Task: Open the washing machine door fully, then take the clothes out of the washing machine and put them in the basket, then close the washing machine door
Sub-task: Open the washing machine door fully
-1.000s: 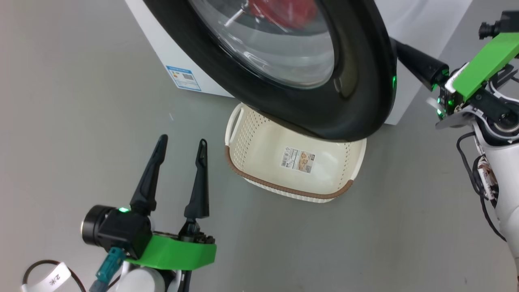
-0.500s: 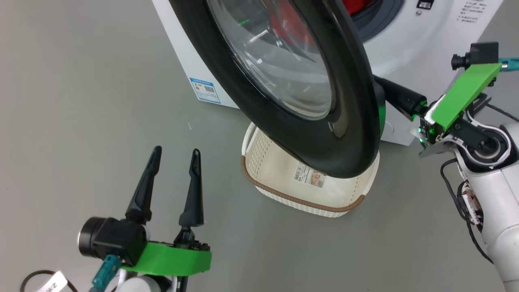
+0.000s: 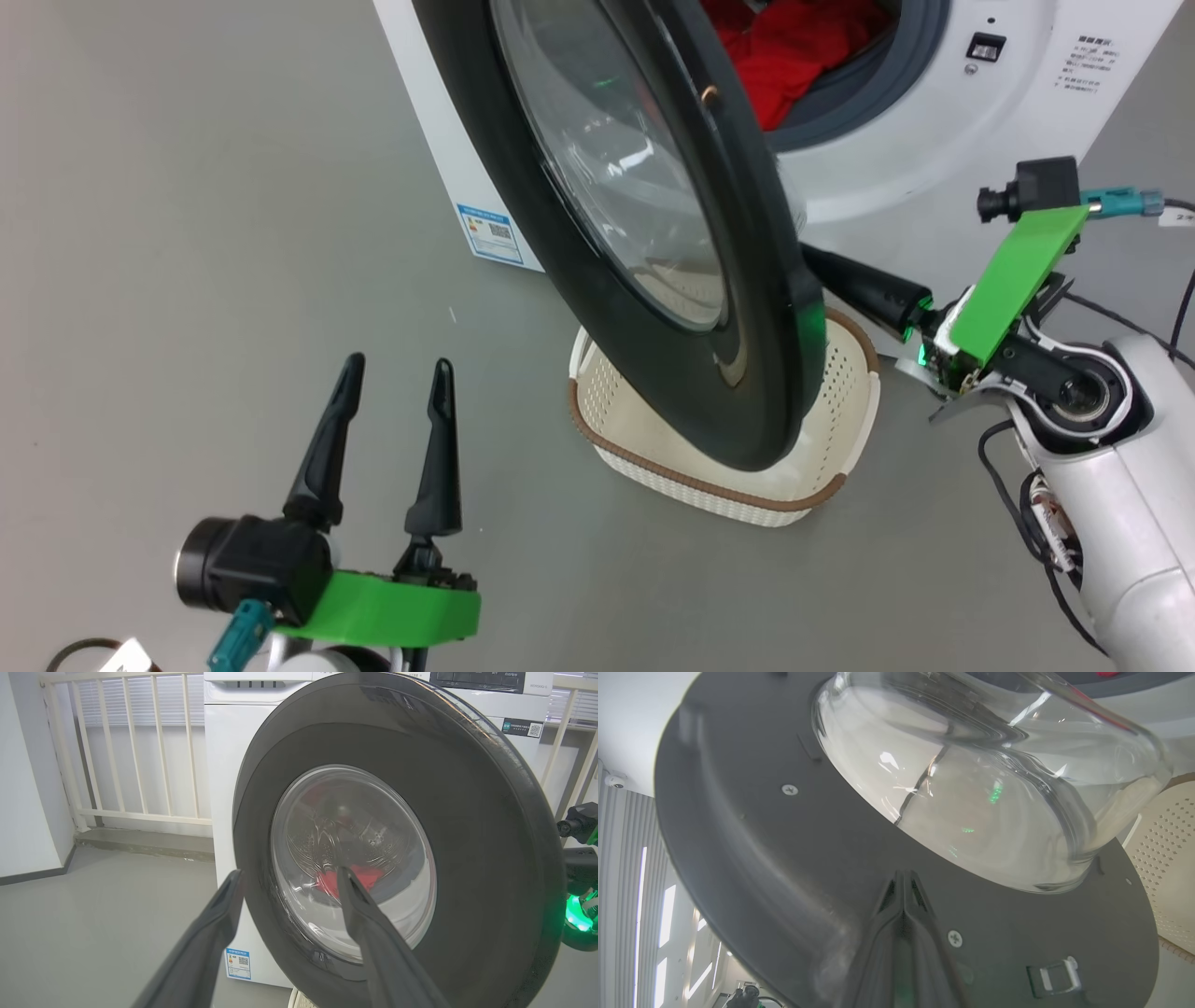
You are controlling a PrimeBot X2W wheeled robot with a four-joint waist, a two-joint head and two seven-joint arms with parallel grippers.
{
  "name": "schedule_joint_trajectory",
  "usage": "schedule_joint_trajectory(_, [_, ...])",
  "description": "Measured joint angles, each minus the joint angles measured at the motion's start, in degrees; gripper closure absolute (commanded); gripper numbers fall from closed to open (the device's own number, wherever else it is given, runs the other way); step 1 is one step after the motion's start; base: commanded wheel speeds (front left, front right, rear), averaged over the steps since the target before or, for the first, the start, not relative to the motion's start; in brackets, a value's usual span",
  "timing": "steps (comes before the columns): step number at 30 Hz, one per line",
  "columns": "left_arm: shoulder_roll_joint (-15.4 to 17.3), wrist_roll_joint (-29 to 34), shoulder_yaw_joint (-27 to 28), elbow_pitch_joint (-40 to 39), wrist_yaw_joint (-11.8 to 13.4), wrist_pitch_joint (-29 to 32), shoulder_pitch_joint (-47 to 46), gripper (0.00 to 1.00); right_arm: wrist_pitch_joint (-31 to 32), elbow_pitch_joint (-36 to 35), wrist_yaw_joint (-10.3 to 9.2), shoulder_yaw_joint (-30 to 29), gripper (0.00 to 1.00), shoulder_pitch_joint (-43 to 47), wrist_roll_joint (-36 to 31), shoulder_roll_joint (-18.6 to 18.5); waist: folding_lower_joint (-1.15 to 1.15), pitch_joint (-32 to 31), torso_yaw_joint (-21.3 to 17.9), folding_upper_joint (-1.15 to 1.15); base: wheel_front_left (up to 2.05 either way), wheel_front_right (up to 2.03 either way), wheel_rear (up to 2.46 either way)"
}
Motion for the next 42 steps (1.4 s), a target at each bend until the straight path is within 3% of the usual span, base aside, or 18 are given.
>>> schedule_joint_trajectory(16, [0.5, 0.0, -0.2, 0.4, 0.0, 0.1, 2.2, 0.00, 3.0, -3.1, 0.00, 3.4, 1.00, 5.5, 2.0, 1.3, 0.00, -3.3, 2.7, 0.00, 0.00, 0.00, 0.00])
schedule_joint_trajectory(42, [0.9, -1.5, -0.9, 0.9, 0.6, 0.9, 3.6, 0.00, 4.0, -2.5, 0.00, 7.5, 1.00, 6.8, 3.0, 3.7, 0.00, -4.5, 8.8, 0.00, 0.00, 0.00, 0.00])
